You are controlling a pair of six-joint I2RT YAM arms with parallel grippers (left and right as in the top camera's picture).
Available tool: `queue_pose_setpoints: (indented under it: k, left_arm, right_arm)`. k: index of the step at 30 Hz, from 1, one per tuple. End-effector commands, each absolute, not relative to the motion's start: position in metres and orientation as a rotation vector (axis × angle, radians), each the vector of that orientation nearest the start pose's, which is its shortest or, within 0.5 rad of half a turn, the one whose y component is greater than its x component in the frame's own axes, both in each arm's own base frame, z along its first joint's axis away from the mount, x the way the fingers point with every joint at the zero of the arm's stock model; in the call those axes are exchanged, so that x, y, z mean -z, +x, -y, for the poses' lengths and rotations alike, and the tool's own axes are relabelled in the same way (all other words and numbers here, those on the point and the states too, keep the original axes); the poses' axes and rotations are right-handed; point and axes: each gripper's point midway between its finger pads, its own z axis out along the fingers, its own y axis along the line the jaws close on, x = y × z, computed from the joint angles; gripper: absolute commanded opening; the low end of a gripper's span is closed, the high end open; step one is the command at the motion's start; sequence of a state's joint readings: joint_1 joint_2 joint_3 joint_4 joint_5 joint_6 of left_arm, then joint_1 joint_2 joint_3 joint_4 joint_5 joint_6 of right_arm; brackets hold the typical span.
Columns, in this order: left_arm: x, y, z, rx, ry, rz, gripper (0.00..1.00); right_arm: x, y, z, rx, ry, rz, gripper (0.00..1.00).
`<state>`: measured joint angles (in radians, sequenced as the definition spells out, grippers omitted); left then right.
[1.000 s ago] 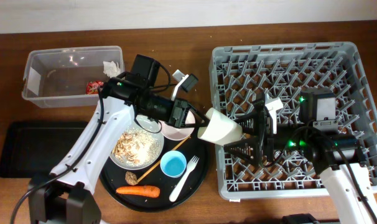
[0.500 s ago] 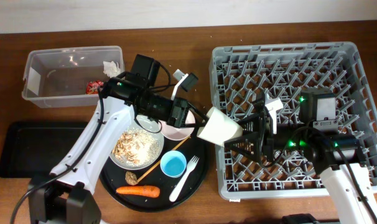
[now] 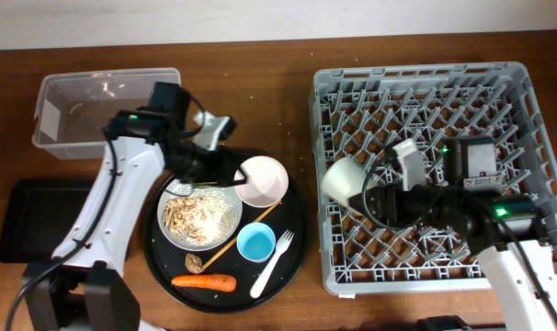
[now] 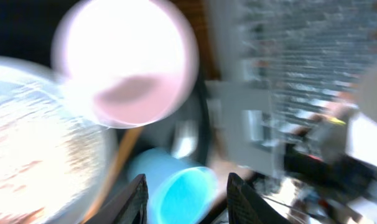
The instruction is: Sort waste into correct bins and load items into the dishwasher rack
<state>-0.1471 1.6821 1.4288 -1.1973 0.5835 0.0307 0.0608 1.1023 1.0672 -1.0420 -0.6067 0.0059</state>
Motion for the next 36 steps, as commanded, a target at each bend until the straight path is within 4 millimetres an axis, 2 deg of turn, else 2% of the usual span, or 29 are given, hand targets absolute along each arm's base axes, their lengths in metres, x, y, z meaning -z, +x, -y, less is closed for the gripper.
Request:
queue_pose_setpoints:
  k: [1, 4, 5, 6, 7, 9, 12, 14, 16, 21, 22, 23, 24, 27, 30, 32, 33, 35, 36]
  left_arm:
    - [-0.147, 0.316, 0.098, 0.603, 0.234, -2.977, 0.41]
    - [-0.147, 0.316, 0.097, 0.603, 0.228, -2.977, 0.41]
    - [-0.147, 0.316, 0.097, 0.603, 0.228, -2.977, 0.41]
    - [-0.147, 0.316, 0.097, 0.603, 0.228, -2.977, 0.41]
    - [-0.147, 0.316, 0.097, 0.603, 0.228, -2.977, 0.41]
    - [-0.147, 0.316, 0.097, 0.603, 0.228, -2.977, 0.41]
    - [-0.147, 0.316, 0.097, 0.603, 0.228, -2.977, 0.41]
    - [-0.147, 0.317, 0.097, 0.603, 0.228, -2.976, 0.41]
    - [-0.147, 0.317, 0.097, 0.603, 0.228, -2.976, 0.41]
    - [-0.147, 0.316, 0.097, 0.603, 0.228, -2.977, 0.41]
    - [-0.147, 0.316, 0.097, 0.603, 0.228, -2.977, 0.41]
    - [-0.147, 0.316, 0.097, 0.603, 0.228, -2.977, 0.41]
    - [-0.147, 0.316, 0.097, 0.603, 0.228, -2.977, 0.41]
    - [-0.147, 0.316, 0.097, 0.603, 0.228, -2.977, 0.41]
    - [-0.147, 0.316, 0.097, 0.603, 0.228, -2.977, 0.41]
    - [-0.147, 0.316, 0.097, 0.604, 0.228, -2.977, 0.42]
    - [-0.147, 0.316, 0.097, 0.607, 0.228, -2.979, 0.47]
    - [-0.147, 0.313, 0.099, 0.617, 0.23, -2.988, 0.51]
    - [-0.147, 0.309, 0.101, 0.62, 0.24, -3.0, 0.54]
  right_arm:
    - [-0.235, 0.253, -0.043, -0.273, 0.029, -2.617, 0.48]
    - [-0.257, 0.24, -0.005, -0.14, 0.207, -2.651, 0.48]
    - [-0.259, 0.238, 0.008, -0.107, 0.277, -2.66, 0.48]
    - [-0.257, 0.234, 0.03, -0.043, 0.388, -2.687, 0.48]
    - [-0.25, 0.228, 0.059, 0.046, 0.533, -2.727, 0.48]
    - [-0.232, 0.218, 0.098, 0.143, 0.742, -2.793, 0.48]
    - [-0.203, 0.212, 0.141, 0.159, 0.999, -2.848, 0.48]
    - [-0.188, 0.212, 0.158, 0.134, 1.108, -2.854, 0.49]
    - [-0.175, 0.212, 0.167, 0.1, 1.17, -2.873, 0.49]
    - [-0.155, 0.215, 0.178, 0.078, 1.229, -2.917, 0.49]
    - [-0.153, 0.215, 0.178, 0.074, 1.232, -2.923, 0.61]
    - [-0.152, 0.217, 0.176, 0.052, 1.23, -2.921, 0.94]
    - [-0.152, 0.219, 0.173, 0.018, 1.228, -2.916, 0.98]
    - [-0.152, 0.221, 0.17, -0.009, 1.227, -2.912, 0.98]
    - [-0.153, 0.228, 0.161, -0.112, 1.219, -2.895, 0.98]
    - [-0.157, 0.243, 0.135, -0.369, 1.077, -2.891, 0.98]
    - [-0.162, 0.251, 0.121, -0.492, 0.958, -2.882, 0.98]
    - [-0.174, 0.259, 0.1, -0.609, 0.805, -2.852, 0.98]
    - [-0.187, 0.263, 0.085, -0.64, 0.691, -2.829, 0.98]
